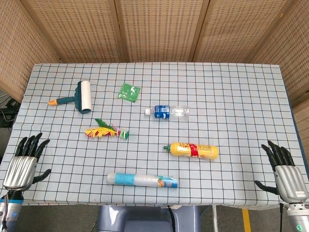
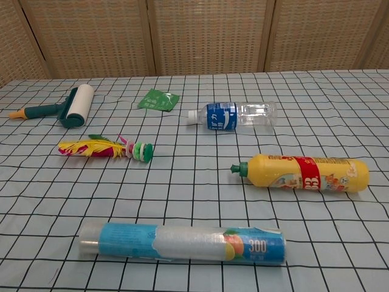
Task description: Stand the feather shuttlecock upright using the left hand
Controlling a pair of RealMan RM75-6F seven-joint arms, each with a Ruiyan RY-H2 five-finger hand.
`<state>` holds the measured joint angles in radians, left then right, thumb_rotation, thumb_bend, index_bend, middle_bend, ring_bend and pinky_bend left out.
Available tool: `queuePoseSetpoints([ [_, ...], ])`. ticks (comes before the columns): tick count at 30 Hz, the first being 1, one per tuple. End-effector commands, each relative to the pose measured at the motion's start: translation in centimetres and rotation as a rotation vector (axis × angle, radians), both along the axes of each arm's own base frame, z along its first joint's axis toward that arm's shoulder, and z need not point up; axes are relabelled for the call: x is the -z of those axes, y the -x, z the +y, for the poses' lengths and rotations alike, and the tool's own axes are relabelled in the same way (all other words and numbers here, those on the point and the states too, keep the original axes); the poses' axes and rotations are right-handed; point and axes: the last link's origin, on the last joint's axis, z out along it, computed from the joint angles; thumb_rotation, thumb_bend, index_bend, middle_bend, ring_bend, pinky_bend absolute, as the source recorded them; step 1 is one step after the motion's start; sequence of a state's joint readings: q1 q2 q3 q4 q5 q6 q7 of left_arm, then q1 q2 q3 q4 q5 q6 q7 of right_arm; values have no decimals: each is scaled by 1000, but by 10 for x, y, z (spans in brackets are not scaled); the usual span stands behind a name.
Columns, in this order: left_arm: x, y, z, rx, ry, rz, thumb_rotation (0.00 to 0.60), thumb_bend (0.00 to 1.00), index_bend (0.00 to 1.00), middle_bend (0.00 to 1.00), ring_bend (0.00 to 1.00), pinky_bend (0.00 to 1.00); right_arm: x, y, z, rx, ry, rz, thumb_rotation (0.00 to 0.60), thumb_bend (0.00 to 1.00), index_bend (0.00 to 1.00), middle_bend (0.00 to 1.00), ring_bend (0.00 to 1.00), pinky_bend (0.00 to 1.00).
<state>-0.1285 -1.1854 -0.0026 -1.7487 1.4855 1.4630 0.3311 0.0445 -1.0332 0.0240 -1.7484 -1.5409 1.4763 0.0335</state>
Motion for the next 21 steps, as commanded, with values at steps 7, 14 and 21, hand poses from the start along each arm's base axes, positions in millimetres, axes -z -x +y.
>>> queuePoseSetpoints([
  [7,9,-3,46,-3,33,67,600,201,168,0,0,0,-1,0,0,0,3,-4,600,69,21,0,0,2],
  [14,23,-12,90,-44,90,82,600,203,213,0,0,0,0,2,-1,11,-1,-6,600,70,21,0,0,2],
  [21,51,-20,127,-63,102,161,600,204,299,0,0,0,-1,3,-2,16,1,-6,600,69,21,0,0,2],
])
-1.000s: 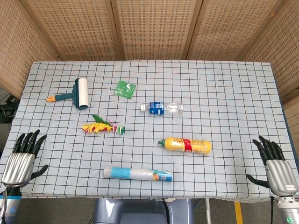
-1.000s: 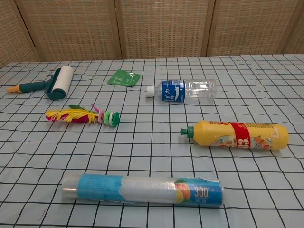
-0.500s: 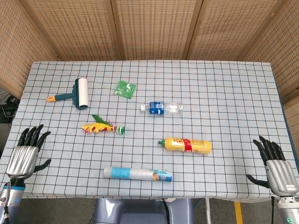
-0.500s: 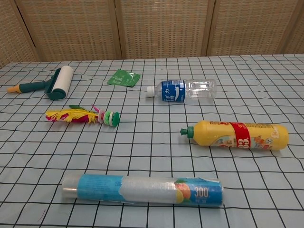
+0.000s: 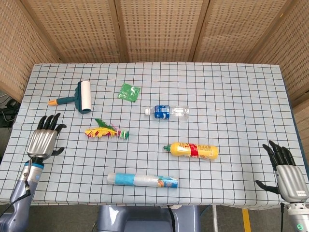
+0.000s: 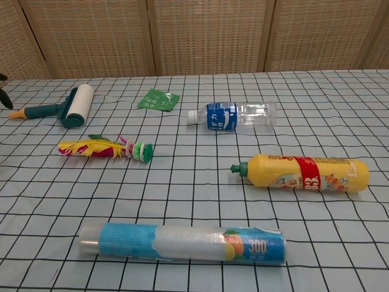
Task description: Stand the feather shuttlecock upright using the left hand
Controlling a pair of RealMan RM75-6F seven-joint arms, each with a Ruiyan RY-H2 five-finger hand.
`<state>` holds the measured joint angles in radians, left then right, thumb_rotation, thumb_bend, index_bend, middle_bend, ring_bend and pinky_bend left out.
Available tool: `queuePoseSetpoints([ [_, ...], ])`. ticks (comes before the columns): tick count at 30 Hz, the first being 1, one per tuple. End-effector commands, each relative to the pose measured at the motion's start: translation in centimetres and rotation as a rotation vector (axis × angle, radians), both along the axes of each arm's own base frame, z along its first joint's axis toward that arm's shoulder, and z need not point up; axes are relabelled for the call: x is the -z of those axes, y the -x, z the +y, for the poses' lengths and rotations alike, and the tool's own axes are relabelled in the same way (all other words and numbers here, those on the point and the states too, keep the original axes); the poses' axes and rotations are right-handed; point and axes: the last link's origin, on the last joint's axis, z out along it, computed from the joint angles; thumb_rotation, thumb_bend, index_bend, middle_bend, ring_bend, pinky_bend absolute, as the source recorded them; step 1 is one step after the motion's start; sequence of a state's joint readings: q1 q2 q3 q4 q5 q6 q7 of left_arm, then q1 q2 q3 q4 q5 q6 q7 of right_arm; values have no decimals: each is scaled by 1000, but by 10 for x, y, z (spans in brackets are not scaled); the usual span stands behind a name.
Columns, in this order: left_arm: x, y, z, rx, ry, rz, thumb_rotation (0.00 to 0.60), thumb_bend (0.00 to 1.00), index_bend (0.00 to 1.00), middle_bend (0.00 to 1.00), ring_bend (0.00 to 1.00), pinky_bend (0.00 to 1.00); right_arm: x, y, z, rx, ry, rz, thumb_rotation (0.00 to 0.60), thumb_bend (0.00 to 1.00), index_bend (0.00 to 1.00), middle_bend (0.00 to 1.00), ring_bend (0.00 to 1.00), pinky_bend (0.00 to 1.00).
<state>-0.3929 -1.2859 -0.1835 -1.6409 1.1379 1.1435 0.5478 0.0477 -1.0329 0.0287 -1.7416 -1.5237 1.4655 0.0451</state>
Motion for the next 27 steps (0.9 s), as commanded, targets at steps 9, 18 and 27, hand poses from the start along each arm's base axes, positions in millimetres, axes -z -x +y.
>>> queuePoseSetpoints([
  [9,61,-10,39,-5,40,78,600,204,308,0,0,0,-3,3,-1,11,10,-10,600,69,21,0,0,2],
  [18,92,-25,51,45,38,76,600,204,325,0,0,0,-3,6,-2,20,11,-11,600,69,21,0,0,2],
  [27,110,-36,59,89,34,100,600,205,356,0,0,0,-4,9,-4,31,17,-12,600,69,21,0,0,2],
])
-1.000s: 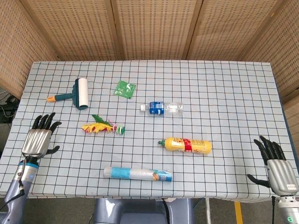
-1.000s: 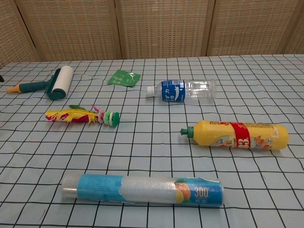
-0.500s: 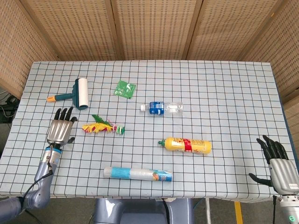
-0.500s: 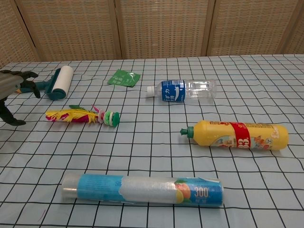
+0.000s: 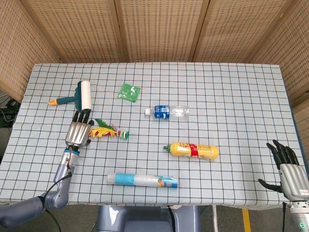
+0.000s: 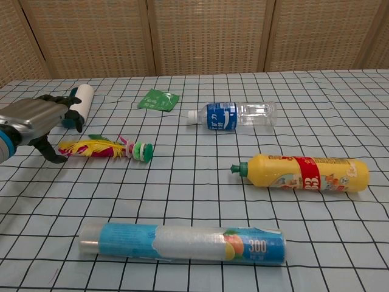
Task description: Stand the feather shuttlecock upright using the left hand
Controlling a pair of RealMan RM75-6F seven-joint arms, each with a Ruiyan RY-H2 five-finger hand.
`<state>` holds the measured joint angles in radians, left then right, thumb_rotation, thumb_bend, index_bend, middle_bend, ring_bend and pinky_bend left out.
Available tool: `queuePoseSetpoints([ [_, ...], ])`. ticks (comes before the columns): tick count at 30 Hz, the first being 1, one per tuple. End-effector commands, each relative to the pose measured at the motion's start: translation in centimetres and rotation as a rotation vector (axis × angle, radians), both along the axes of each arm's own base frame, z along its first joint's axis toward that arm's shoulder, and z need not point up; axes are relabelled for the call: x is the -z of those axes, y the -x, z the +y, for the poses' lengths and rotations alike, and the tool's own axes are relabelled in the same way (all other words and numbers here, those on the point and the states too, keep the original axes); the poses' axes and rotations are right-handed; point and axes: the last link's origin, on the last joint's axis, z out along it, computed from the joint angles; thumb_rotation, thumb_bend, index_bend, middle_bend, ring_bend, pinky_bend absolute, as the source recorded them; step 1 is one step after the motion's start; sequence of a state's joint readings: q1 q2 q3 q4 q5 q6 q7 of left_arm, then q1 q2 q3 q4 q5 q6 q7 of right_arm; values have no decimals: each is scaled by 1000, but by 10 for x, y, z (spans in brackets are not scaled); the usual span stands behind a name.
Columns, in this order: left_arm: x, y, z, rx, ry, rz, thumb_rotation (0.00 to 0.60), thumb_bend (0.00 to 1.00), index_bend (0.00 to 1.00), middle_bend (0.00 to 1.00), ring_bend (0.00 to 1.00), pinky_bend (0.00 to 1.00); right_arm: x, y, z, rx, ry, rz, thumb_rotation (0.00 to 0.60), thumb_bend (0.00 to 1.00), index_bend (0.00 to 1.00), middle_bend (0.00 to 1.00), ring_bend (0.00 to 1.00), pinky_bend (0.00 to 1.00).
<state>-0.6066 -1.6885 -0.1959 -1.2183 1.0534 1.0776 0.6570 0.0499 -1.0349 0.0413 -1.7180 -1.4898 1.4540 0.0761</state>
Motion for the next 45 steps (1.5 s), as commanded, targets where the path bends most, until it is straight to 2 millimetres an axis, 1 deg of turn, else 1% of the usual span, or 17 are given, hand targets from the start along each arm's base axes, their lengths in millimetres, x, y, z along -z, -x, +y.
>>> queuePoseSetpoints([
  [1,6,-3,2,31,-3,24,600,205,357,0,0,0,-1,1,0,4,3,-1,600,70,21,0,0,2],
  [5,13,-1,2,54,1,59,600,206,360,0,0,0,-2,3,-1,10,6,-4,600,69,21,0,0,2],
  [11,21,-2,2,65,12,48,600,207,382,0,0,0,-2,4,-1,12,7,-3,600,69,21,0,0,2],
  [17,29,-5,1,99,25,48,600,214,425,0,0,0,-3,5,-1,16,10,0,600,69,24,0,0,0],
  [18,30,-5,1,107,23,50,600,220,446,0,0,0,-3,5,-1,18,9,1,600,69,27,0,0,0],
  [21,35,-5,-1,114,24,51,600,294,514,0,0,0,-3,5,-1,16,9,2,600,69,30,0,0,0],
  [24,35,-3,-1,115,20,47,600,364,538,0,0,0,-2,5,0,16,8,1,600,68,30,0,0,0],
  [26,35,-1,-2,115,17,44,600,393,551,0,0,0,-2,4,-1,16,5,0,600,69,30,0,0,0],
  [32,29,-2,-1,129,-3,19,600,481,592,0,0,0,-3,4,0,11,10,-3,600,69,30,0,0,0],
  [35,19,-4,1,152,-31,19,600,516,623,0,0,0,-4,3,0,12,11,-7,600,69,30,0,0,0],
  [45,-7,-14,4,203,-78,20,600,524,645,0,0,0,-5,1,1,0,14,-13,600,69,30,0,0,0],
])
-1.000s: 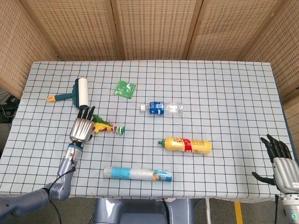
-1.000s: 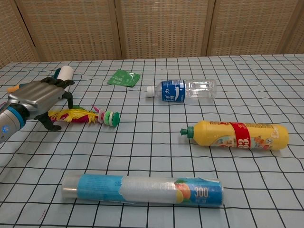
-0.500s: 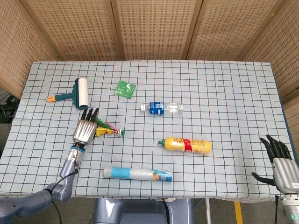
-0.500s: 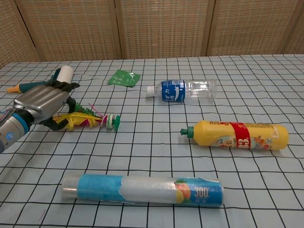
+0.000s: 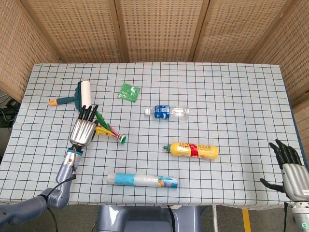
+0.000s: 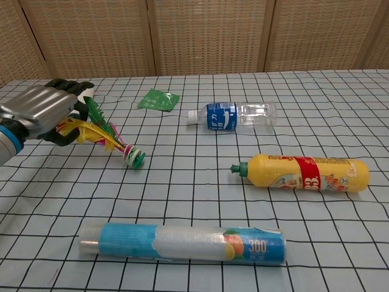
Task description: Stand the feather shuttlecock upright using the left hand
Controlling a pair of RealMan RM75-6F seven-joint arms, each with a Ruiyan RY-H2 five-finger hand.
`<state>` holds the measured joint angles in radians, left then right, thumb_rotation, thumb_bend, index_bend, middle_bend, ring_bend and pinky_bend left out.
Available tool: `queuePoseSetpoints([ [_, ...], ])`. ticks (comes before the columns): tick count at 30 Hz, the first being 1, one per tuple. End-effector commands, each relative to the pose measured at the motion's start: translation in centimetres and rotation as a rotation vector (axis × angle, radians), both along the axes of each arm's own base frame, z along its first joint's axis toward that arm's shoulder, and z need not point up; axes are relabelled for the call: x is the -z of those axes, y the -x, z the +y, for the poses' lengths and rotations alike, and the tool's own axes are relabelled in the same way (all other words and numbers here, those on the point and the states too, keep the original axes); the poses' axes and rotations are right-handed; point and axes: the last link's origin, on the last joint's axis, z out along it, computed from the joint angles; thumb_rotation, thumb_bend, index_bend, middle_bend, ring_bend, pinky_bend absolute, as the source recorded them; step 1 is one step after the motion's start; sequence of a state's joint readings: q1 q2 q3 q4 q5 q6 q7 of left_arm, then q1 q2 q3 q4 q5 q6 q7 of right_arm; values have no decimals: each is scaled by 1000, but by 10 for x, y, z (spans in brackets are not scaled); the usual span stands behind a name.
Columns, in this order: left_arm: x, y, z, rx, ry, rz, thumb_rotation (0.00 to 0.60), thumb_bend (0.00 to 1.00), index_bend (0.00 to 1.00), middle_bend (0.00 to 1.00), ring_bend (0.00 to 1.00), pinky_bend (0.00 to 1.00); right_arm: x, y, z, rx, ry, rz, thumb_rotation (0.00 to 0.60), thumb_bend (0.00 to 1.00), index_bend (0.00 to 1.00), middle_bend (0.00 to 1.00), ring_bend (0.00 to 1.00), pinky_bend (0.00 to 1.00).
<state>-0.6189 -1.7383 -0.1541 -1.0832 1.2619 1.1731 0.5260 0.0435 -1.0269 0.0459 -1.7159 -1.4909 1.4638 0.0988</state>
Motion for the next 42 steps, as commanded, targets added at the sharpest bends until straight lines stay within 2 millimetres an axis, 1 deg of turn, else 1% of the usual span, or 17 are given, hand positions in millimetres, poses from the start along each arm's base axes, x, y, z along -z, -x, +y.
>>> queuePoseSetpoints([
  [1,-10,-5,2,24,-19,7,600,524,646,0,0,0,0,0,0,0,1,-1,600,69,30,0,0,0],
  [7,-21,-15,3,58,-30,16,600,524,656,0,0,0,-1,0,0,-2,4,-4,600,69,30,0,0,0],
  [13,-35,-28,3,102,-44,23,600,524,657,0,0,0,-2,-1,0,-3,6,-8,600,69,30,0,0,0],
  [15,-46,-36,3,134,-60,47,600,524,655,0,0,0,-3,-1,0,-3,10,-11,600,69,30,0,0,0],
  [21,-65,-44,1,139,-64,78,600,524,654,0,0,0,-4,-1,0,-8,14,-15,600,69,30,0,0,0],
  [26,-73,-47,-3,155,-64,90,600,525,654,0,0,0,-5,-2,0,-12,15,-16,600,69,30,0,0,0],
  [31,-74,-45,-10,163,-53,107,600,525,654,0,0,0,-5,-3,1,-13,16,-17,600,69,30,0,0,0],
  [42,-65,-38,-16,173,-23,147,600,524,636,0,0,0,-5,-2,1,-13,16,-17,600,68,30,0,0,0],
])
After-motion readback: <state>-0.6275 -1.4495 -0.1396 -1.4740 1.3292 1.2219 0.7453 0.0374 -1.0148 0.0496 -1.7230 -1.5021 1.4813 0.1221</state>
